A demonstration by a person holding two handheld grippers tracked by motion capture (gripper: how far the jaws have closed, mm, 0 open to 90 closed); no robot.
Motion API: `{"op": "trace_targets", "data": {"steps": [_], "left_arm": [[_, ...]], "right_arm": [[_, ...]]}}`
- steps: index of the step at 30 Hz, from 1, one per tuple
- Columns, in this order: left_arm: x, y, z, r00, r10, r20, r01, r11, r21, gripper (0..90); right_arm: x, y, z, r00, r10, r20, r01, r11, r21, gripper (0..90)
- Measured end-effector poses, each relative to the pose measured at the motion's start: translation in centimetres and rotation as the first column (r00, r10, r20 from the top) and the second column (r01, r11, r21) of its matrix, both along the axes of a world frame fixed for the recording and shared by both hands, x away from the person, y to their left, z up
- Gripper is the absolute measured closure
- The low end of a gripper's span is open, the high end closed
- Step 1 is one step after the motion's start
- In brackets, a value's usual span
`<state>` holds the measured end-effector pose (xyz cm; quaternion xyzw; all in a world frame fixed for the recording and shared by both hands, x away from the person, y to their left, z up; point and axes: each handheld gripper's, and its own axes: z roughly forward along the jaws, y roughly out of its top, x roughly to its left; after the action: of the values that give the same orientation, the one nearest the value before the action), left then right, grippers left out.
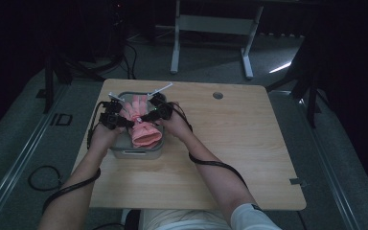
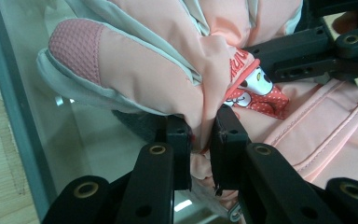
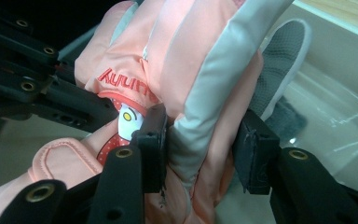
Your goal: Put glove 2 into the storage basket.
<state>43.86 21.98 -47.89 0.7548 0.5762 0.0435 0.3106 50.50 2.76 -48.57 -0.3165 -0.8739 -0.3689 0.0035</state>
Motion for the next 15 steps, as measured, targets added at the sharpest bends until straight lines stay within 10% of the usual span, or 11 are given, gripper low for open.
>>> {"op": "trace_targets", "data": {"steps": [15], "left_arm": [[0.7,0.2,-0.4,0.9999,-0.002,-0.015,0.003,0.9996,0.027,62.2]], "right_arm": [[1.4,-0.3,-0.2,0.9982,-0.055,-0.025,0.054,0.9973,-0.050,48.4]]}}
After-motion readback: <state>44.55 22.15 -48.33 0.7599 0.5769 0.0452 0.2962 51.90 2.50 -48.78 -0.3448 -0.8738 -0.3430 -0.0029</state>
